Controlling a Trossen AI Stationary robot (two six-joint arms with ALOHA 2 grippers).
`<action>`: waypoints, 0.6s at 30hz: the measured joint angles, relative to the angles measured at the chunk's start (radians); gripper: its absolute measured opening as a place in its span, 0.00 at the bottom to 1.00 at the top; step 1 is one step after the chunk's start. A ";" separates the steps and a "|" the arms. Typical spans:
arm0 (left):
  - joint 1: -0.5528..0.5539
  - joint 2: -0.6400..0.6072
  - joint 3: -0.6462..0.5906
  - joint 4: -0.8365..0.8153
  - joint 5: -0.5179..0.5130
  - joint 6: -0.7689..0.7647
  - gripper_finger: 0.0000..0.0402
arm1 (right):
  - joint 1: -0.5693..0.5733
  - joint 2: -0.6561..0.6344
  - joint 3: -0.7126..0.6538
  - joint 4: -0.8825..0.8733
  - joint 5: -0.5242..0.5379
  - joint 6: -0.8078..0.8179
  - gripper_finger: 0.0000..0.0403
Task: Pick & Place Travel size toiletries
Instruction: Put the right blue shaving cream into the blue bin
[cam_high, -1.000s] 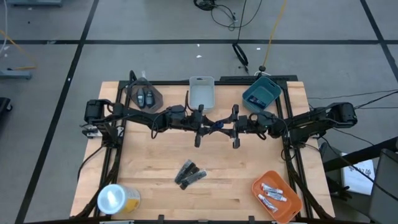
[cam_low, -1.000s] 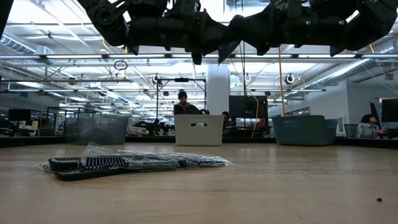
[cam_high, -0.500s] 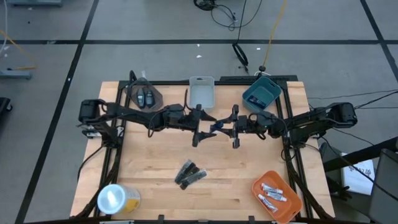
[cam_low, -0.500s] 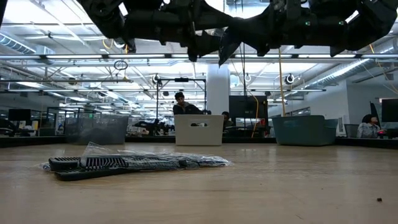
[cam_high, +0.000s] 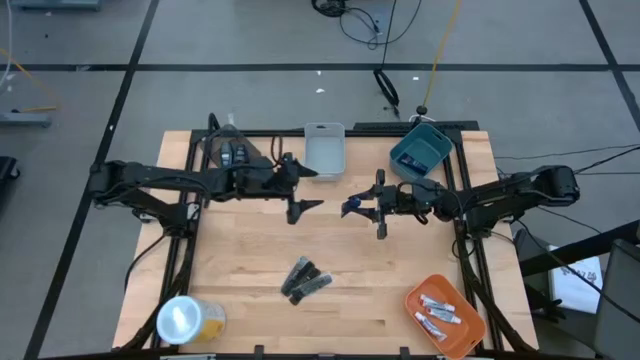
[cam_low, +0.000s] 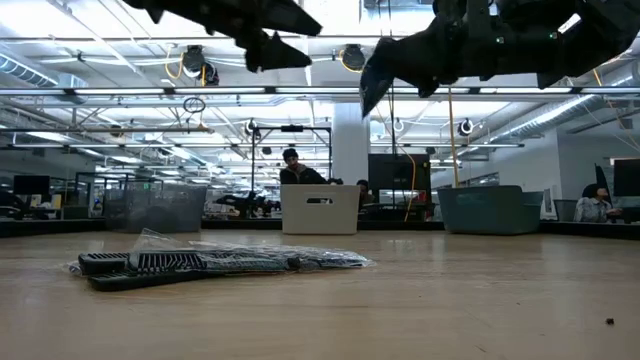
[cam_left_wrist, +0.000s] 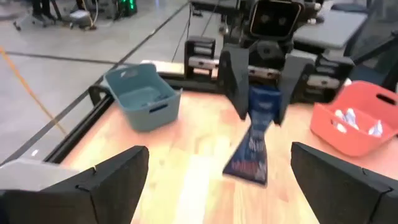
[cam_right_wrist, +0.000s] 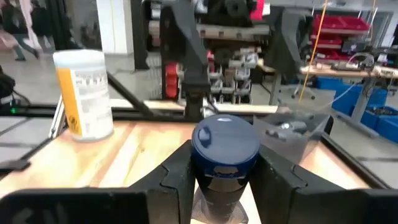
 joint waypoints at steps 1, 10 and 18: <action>-0.001 -0.015 0.000 -0.020 0.000 0.001 0.95 | 0.000 -0.013 0.000 -0.024 0.000 0.000 0.28; -0.004 -0.070 0.000 -0.126 -0.014 0.034 0.91 | 0.000 -0.161 0.000 -0.213 0.018 -0.008 0.28; -0.010 -0.070 0.000 -0.195 -0.015 0.046 0.93 | 0.000 -0.317 0.000 -0.462 0.113 -0.004 0.28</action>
